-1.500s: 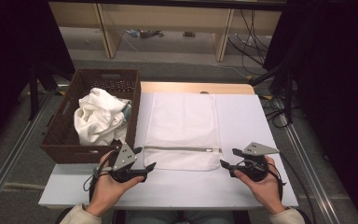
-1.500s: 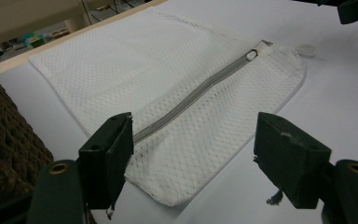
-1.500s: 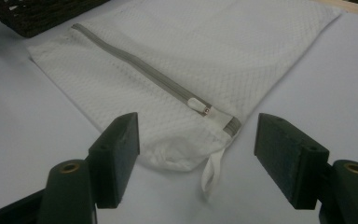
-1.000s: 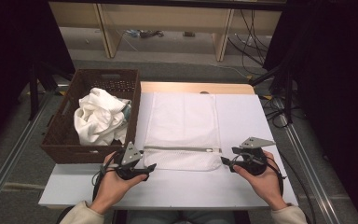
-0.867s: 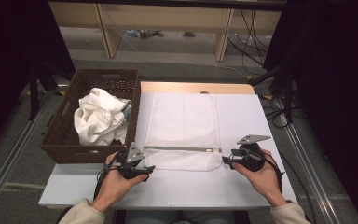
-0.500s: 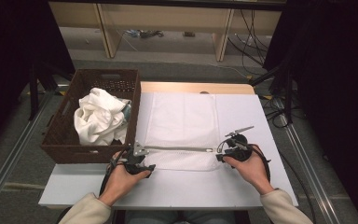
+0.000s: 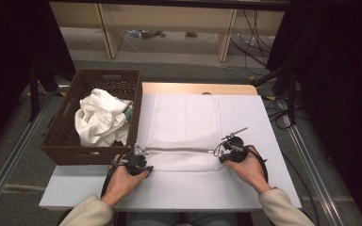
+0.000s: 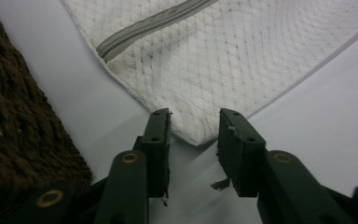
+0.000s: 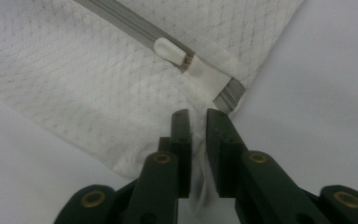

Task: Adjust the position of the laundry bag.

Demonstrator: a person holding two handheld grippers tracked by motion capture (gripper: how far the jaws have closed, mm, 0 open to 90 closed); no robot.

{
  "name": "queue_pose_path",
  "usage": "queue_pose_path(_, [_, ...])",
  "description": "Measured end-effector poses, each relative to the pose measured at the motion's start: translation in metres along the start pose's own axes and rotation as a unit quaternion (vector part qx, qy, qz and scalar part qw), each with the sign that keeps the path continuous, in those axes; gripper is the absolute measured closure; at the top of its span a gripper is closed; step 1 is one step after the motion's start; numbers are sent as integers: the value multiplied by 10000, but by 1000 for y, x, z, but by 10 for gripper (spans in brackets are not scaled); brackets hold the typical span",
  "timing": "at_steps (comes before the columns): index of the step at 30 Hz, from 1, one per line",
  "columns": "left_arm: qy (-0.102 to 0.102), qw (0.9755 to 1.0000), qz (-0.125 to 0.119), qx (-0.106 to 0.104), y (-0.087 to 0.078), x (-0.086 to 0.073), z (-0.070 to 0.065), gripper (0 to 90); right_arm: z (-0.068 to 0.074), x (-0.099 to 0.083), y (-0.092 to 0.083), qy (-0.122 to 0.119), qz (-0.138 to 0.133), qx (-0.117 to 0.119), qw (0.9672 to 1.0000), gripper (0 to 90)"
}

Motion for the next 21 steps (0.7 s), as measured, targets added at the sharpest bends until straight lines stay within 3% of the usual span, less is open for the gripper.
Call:
queue_pose_path(1, [-73,10000,41,-5,1,1,2,702,0,0,0,-3,10,44,10000,867])
queue_pose_path(2, [17,9999,107,-32,0,1,3,731,0,0,0,-22,-10,43,10000,874])
queue_pose_path(4, [-44,9999,83,-45,1,2,2,764,0,0,0,-47,0,55,10000,879])
queue_pose_path(6, [42,9999,118,-101,1,3,0,855,0,-1,-1,-59,35,41,10000,884])
queue_pose_path(7, [180,9997,176,-55,1,5,-1,879,0,-1,-2,-57,43,62,10000,885])
queue_pose_path(10, [208,9997,15,-106,3,7,-2,884,-1,-3,-4,-14,74,42,10000,884])
queue_pose_path(11, [60,9997,-25,-245,3,8,-8,885,-2,-5,-6,-19,60,9,10000,884])
queue_pose_path(12, [60,9997,-25,-245,3,8,-8,885,-2,-5,-6,-19,60,9,10000,884])
queue_pose_path(13, [212,9994,-57,-252,2,10,-9,885,-3,-6,-6,-54,80,26,9999,885])
queue_pose_path(14, [213,9994,-67,-258,2,10,-11,885,-3,-8,-9,-21,89,1,10000,885])
queue_pose_path(18, [140,9991,76,-397,-1,11,-19,886,-7,-14,-14,-85,73,11,9999,884])
queue_pose_path(21, [238,9986,126,-462,-2,11,-24,886,-7,-20,-18,-63,129,35,9999,884])
Point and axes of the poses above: each handheld gripper's, and its own axes: y roughly forward along the jaws, x roughly out of its top, z roughly to its left, the point moved 3 cm from there along y, roughly forward along the jaws, and after that the axes turned 9 degrees about y, right-handed, at the moved point
